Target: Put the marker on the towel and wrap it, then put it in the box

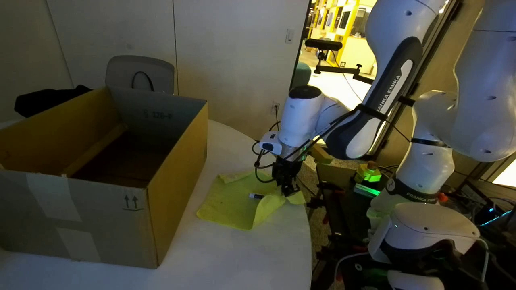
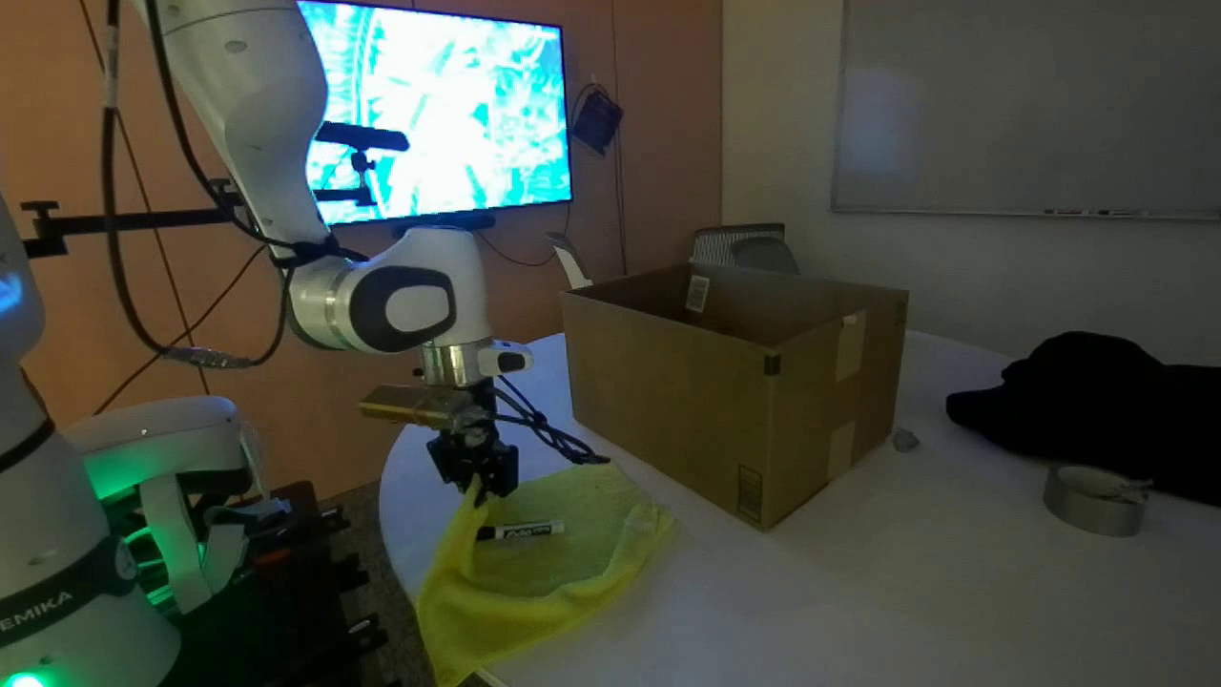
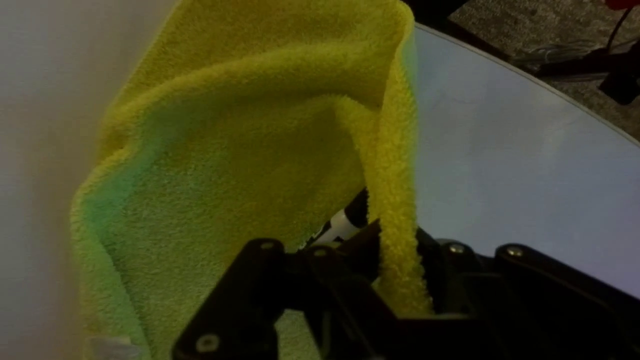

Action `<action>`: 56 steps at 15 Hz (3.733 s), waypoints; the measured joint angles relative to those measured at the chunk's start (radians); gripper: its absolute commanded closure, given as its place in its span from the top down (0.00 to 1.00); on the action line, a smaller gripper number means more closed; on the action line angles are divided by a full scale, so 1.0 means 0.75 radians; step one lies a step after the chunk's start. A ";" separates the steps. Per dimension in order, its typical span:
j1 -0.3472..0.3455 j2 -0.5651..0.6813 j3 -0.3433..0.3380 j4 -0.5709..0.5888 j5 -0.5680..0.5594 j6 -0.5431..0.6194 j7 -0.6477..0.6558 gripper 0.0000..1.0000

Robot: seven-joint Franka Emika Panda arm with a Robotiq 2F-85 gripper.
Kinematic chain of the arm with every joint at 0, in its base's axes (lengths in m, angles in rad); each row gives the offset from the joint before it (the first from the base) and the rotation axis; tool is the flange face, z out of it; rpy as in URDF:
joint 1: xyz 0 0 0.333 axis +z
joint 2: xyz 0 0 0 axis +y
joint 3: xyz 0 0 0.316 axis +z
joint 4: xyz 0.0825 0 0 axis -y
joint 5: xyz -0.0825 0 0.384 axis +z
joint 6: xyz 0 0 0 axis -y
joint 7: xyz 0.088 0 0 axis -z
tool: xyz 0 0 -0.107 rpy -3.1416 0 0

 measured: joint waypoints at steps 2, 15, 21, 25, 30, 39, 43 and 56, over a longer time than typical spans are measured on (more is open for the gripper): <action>-0.023 0.001 -0.002 0.000 0.039 -0.002 0.031 0.08; -0.033 0.262 -0.068 0.231 0.215 -0.173 0.485 0.63; -0.038 0.268 -0.066 0.303 0.305 -0.172 0.465 1.00; -0.041 0.268 -0.147 0.420 0.200 -0.172 0.455 1.00; -0.106 0.330 -0.157 0.596 0.187 -0.172 0.272 1.00; -0.254 0.574 -0.060 0.812 0.213 -0.168 -0.055 1.00; -0.297 0.641 -0.026 0.846 0.228 -0.169 -0.120 1.00; -0.334 0.728 0.008 0.957 0.235 -0.268 -0.179 0.14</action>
